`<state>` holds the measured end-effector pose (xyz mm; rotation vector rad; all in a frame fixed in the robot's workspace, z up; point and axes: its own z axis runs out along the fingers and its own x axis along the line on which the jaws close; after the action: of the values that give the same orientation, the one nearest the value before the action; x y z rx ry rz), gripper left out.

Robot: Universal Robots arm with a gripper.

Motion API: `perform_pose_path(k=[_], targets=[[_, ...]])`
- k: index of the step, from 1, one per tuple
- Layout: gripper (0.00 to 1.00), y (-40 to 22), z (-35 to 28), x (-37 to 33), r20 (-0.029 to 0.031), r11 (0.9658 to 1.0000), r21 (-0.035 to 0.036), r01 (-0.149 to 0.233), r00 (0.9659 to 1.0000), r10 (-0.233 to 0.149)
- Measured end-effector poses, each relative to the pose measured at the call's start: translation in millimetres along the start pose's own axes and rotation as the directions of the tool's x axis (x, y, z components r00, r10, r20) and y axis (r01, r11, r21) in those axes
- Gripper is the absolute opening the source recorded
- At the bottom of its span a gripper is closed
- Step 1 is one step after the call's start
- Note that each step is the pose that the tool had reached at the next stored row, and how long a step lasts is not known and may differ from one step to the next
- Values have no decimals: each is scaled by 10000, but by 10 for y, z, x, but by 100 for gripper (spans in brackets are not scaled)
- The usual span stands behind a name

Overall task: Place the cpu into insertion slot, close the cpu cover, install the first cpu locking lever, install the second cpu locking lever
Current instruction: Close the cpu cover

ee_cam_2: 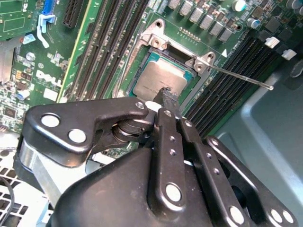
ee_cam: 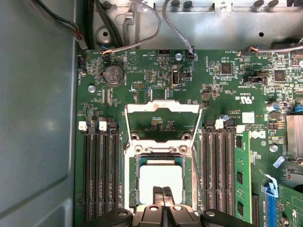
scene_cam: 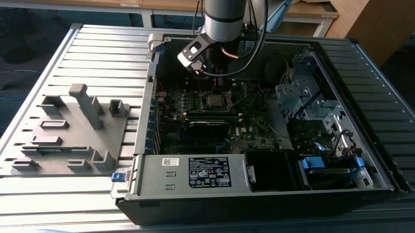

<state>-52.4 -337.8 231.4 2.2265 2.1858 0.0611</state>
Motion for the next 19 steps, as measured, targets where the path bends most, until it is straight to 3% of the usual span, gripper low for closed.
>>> perform_pose_path(k=[16,19], targets=[[11,1,-29,1,-2,10000,-1,0,10000,0],[11,3,-70,1,0,10000,0,1,10000,-1]])
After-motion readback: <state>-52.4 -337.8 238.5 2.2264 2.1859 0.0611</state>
